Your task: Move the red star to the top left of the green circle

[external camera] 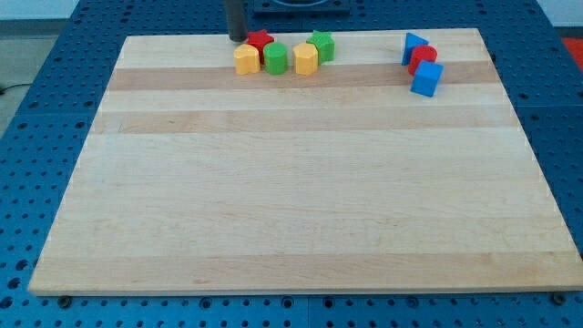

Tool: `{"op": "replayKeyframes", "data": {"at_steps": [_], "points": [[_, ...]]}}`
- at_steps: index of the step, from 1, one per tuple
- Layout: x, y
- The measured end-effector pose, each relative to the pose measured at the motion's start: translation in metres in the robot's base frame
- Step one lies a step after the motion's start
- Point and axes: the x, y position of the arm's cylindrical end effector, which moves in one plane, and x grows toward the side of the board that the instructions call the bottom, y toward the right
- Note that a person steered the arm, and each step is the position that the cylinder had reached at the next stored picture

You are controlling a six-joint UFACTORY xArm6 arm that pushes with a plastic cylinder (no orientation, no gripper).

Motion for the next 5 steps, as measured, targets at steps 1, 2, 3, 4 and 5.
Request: {"op": "replayKeyframes", "data": {"at_steps": [1, 2, 3, 4, 5], "points": [[0.005, 0.008], [0.009, 0.008], [0.024, 0.008], [0.026, 0.008], [0.024, 0.008]]}}
